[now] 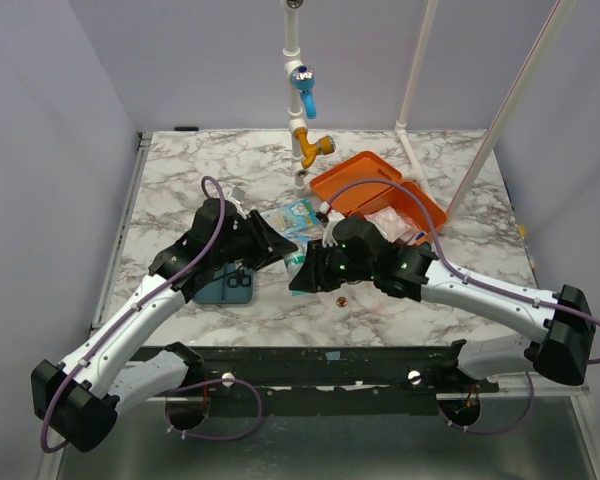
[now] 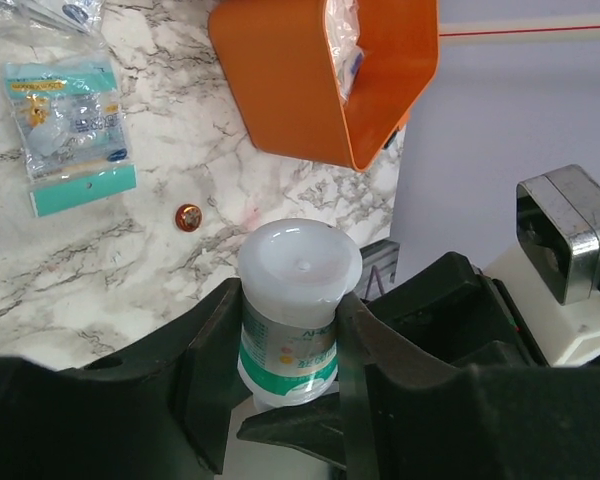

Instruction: Organize the medicine kit

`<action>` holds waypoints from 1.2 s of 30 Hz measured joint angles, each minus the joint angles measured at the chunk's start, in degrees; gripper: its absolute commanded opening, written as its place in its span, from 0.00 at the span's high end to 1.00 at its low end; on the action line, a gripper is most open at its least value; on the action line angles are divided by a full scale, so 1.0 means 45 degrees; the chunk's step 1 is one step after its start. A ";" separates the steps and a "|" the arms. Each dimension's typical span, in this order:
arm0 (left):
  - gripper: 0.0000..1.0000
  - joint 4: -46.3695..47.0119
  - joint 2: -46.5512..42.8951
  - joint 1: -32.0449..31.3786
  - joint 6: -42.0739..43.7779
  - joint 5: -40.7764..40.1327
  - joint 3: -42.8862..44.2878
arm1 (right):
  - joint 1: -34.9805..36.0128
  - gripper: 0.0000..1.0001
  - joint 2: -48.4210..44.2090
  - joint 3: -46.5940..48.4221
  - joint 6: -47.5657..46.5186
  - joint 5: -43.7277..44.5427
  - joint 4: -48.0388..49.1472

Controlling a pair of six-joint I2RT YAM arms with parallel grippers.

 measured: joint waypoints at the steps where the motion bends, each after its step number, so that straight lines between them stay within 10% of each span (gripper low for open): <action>1: 0.40 0.0005 0.0010 0.0000 0.0044 0.0015 0.0005 | 0.0015 0.99 -0.0019 0.0000 -0.0073 0.0053 -0.0058; 9: 0.15 -0.0544 0.0311 0.0039 0.1117 0.0384 0.0840 | 0.0000 0.99 -0.0389 0.0092 -0.1035 0.1715 -0.1462; 20: 0.14 -0.1831 0.0374 0.0287 0.2987 0.0199 0.2647 | -0.0559 0.99 -0.0175 0.2555 -0.3604 0.5484 -0.5061; 36: 0.15 -0.2701 0.0112 0.0622 0.4420 0.0204 0.1753 | -0.5498 0.99 0.1418 0.3065 -0.4449 0.6713 -0.6533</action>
